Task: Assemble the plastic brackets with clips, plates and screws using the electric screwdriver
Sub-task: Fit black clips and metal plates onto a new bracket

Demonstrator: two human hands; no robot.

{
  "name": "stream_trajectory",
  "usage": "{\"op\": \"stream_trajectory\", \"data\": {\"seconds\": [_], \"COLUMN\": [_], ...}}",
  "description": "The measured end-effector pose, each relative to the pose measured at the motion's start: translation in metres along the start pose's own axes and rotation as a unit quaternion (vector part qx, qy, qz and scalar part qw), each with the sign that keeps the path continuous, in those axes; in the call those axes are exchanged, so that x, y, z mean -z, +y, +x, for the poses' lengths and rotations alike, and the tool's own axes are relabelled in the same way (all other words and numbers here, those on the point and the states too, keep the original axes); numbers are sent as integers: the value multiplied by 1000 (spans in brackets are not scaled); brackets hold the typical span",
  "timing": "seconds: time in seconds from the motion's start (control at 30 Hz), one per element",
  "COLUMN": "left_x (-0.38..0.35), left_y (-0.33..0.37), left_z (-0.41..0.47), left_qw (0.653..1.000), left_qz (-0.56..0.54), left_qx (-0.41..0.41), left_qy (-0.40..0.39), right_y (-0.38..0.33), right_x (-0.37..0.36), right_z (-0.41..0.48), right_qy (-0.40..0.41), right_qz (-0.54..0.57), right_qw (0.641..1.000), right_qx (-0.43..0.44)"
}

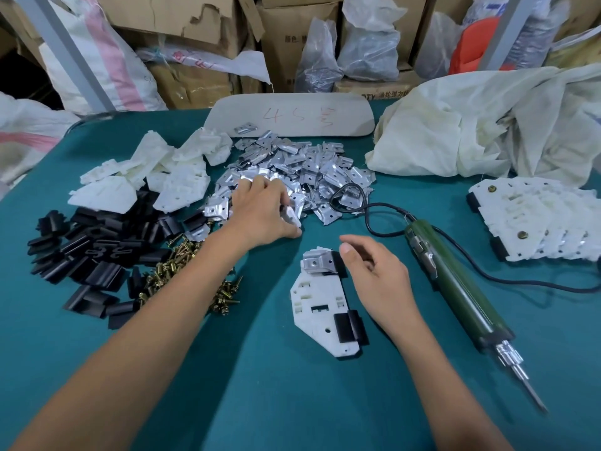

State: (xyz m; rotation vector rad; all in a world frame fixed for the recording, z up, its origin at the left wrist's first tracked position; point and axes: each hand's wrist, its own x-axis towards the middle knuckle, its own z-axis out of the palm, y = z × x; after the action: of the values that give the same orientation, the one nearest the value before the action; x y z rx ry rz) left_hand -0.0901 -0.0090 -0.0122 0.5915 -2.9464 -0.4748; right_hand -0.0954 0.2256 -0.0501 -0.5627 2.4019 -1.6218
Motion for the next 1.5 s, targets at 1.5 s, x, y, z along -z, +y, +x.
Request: {"op": "stream_trajectory", "data": {"seconds": [1.5], "left_x": [20], "left_y": [20], "left_z": [-154], "left_qw": [971], "left_qz": [-42], "left_qx": [-232], "left_qy": [-47], "right_y": [-8], "right_x": [32], "right_z": [-83], "right_qy": [-112], "right_qz": [33], "right_qw": [985], "right_qx": [-130]}}
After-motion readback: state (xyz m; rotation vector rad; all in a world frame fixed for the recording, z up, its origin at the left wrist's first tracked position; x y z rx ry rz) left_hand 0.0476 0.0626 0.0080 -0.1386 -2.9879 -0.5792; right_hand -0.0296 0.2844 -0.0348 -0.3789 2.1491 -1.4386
